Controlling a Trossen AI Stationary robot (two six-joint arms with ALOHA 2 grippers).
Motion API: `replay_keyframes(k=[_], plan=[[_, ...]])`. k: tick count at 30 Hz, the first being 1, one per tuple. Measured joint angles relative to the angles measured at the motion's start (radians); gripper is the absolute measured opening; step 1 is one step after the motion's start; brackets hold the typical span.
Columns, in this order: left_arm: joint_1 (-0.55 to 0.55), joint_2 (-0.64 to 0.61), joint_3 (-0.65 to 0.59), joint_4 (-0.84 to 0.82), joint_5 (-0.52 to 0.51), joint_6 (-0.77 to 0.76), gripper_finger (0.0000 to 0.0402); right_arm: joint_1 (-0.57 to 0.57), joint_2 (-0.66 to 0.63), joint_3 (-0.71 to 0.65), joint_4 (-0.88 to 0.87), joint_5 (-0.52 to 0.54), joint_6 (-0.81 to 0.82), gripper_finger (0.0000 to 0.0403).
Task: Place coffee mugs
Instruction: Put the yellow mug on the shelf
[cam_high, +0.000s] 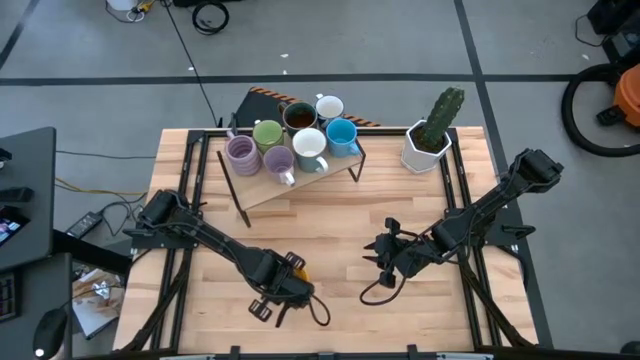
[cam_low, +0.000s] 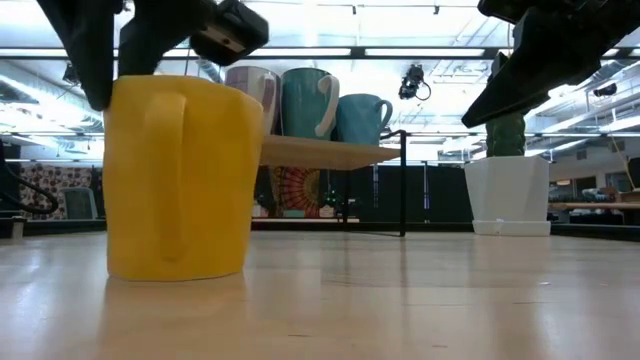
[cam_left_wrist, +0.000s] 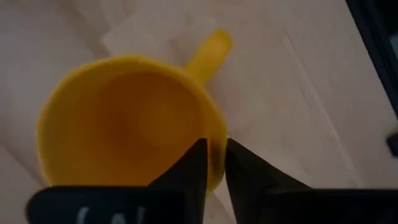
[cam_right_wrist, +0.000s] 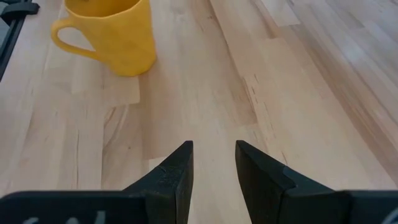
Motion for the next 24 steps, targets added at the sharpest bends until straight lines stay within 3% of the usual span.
replay_keyframes(k=[13, 16, 20, 24], plan=[[-0.004, 0.000, 0.028, -0.013, 0.005, -0.459, 0.0199, 0.000, 0.000, 0.000, 0.000, 0.000, 0.000, 0.0126], [0.010, 0.000, 0.054, -0.012, -0.002, -0.603, 0.0208, 0.000, 0.000, 0.000, 0.000, 0.000, 0.003, 0.0126], [0.024, 0.000, 0.074, 0.007, -0.084, -0.827, 0.0205, 0.000, 0.000, 0.000, 0.004, 0.001, 0.003, 0.0126], [0.023, 0.000, 0.073, 0.061, -0.103, -0.908, 0.0195, 0.000, 0.000, 0.000, 0.007, 0.001, 0.003, 0.0126]])
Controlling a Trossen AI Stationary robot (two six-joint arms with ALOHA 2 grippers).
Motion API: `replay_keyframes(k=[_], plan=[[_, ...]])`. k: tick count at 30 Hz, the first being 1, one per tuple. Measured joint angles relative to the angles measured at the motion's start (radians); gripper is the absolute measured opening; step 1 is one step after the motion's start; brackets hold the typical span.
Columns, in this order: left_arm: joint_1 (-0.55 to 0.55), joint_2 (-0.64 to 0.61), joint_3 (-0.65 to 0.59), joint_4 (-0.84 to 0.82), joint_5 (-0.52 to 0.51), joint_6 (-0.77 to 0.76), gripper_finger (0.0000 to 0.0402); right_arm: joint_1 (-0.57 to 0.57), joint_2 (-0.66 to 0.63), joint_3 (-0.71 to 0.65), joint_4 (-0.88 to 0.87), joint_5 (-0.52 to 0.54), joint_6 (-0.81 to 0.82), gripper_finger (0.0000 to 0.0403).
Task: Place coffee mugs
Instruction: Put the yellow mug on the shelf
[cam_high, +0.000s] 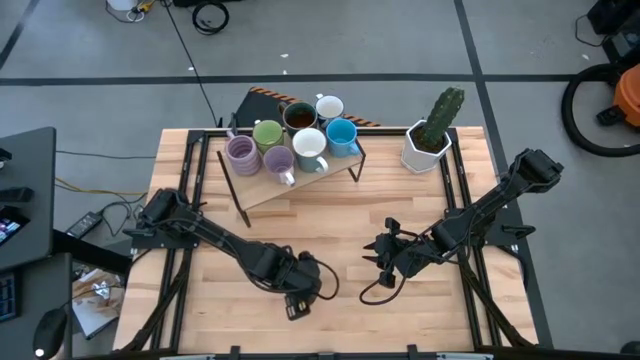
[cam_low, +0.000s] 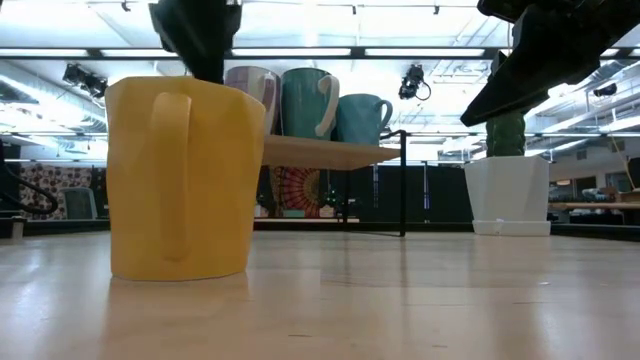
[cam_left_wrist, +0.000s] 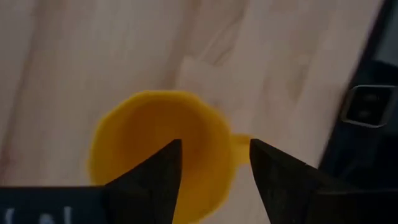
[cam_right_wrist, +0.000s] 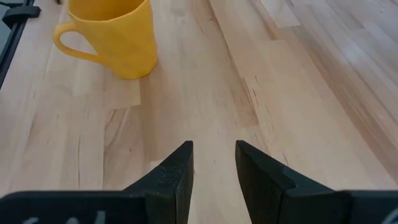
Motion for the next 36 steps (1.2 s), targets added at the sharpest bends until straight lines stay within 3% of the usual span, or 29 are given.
replay_keyframes(k=[4, 26, 30, 36], plan=[[-0.015, 0.000, 0.000, 0.070, 0.000, 0.000, 0.0185, 0.000, 0.000, 0.000, 0.000, 0.001, -0.002, 0.0126], [-0.025, 0.092, 0.001, 0.040, -0.089, 0.042, 0.0167, 0.000, 0.000, 0.001, 0.016, 0.007, -0.008, 0.0126], [-0.026, 0.098, 0.001, 0.031, -0.092, 0.080, 0.0128, 0.000, 0.000, 0.001, 0.016, 0.006, -0.009, 0.0126], [-0.028, 0.094, 0.000, 0.006, -0.105, 0.166, 0.0027, 0.000, 0.000, 0.001, 0.013, 0.007, -0.022, 0.0126]])
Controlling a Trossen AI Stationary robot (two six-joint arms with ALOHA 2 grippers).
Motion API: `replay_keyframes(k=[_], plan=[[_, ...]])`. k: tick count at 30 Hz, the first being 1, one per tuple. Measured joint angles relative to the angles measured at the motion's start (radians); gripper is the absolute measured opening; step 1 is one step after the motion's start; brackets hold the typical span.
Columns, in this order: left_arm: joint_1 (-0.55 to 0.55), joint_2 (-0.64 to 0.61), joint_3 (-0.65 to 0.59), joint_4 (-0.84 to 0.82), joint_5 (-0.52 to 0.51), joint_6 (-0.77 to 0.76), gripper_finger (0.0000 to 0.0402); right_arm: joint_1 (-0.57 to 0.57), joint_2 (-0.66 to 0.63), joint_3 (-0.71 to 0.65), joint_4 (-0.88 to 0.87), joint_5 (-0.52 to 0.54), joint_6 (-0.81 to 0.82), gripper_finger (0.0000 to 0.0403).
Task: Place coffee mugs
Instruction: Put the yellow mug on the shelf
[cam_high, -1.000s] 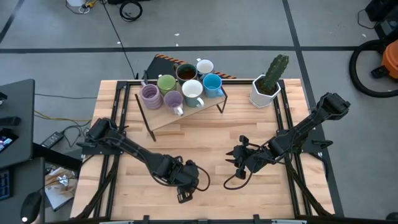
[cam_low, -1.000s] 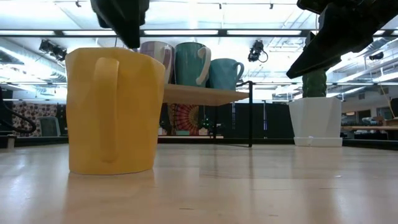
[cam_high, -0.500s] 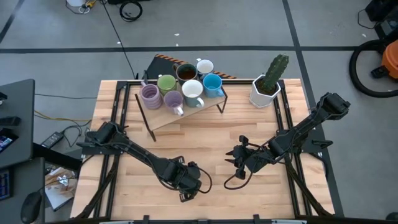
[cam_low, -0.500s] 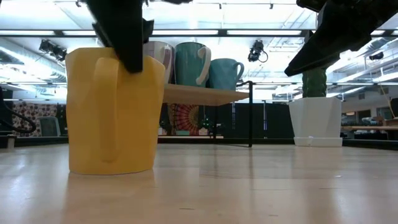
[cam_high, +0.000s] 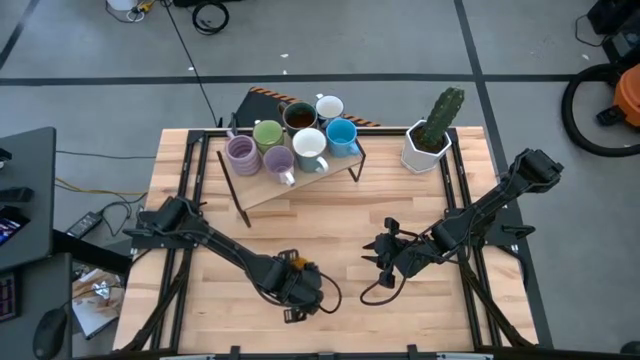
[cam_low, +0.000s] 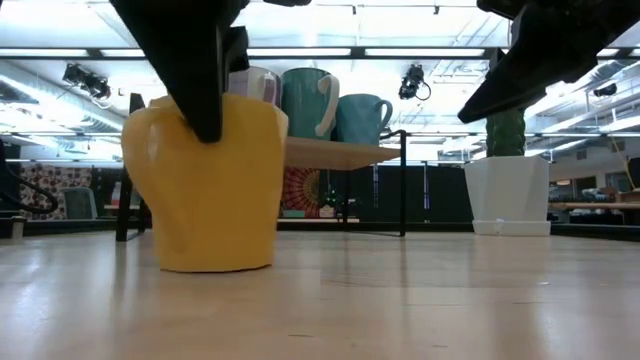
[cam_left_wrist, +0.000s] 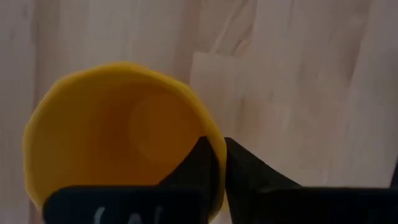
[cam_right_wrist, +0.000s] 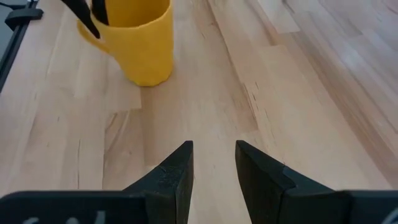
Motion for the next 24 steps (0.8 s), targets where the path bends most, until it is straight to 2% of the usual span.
replay_keyframes(k=[7, 12, 24], plan=[[0.018, -0.040, -0.001, -0.035, 0.020, 0.016, 0.0027, 0.000, 0.000, 0.000, -0.002, 0.000, -0.014, 0.0126], [0.021, -0.109, -0.001, -0.119, -0.010, 0.003, 0.0027, 0.000, 0.000, 0.000, -0.003, 0.001, -0.014, 0.0126], [0.068, -0.354, -0.001, -0.303, -0.065, -0.063, 0.0027, 0.000, 0.000, 0.000, 0.012, 0.023, -0.026, 0.0126]])
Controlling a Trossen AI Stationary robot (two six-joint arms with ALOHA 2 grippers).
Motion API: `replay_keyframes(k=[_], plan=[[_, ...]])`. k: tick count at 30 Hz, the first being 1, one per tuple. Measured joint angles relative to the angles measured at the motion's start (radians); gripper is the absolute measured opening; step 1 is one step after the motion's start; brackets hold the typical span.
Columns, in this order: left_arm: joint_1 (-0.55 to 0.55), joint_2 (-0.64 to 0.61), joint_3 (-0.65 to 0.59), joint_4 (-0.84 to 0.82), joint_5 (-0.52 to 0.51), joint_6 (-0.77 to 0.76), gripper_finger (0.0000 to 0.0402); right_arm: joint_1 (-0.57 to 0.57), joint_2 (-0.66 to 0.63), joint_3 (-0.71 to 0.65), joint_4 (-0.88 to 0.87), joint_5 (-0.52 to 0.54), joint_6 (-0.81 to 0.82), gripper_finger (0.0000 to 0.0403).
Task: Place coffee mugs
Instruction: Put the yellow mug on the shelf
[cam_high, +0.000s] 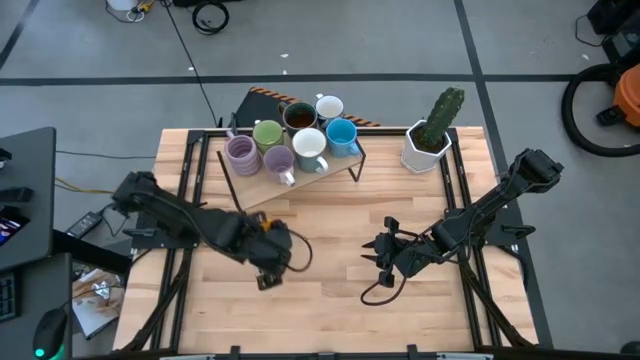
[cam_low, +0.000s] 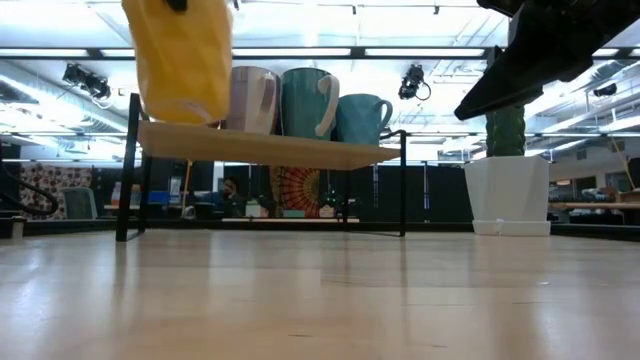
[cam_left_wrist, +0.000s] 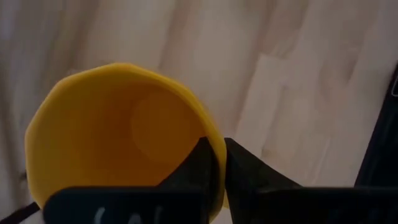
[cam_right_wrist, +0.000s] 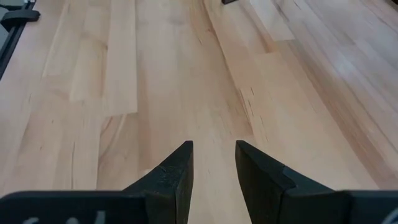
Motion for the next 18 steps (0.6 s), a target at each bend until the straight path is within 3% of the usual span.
replay_keyframes(k=[8, 18], plan=[[0.125, -0.092, 0.004, -0.100, 0.014, -0.077, 0.0027, 0.000, 0.000, 0.000, 0.010, 0.000, -0.005, 0.0126], [0.302, -0.093, 0.093, -0.243, 0.023, -0.032, 0.0027, 0.000, 0.000, 0.000, 0.013, 0.000, -0.007, 0.0126]])
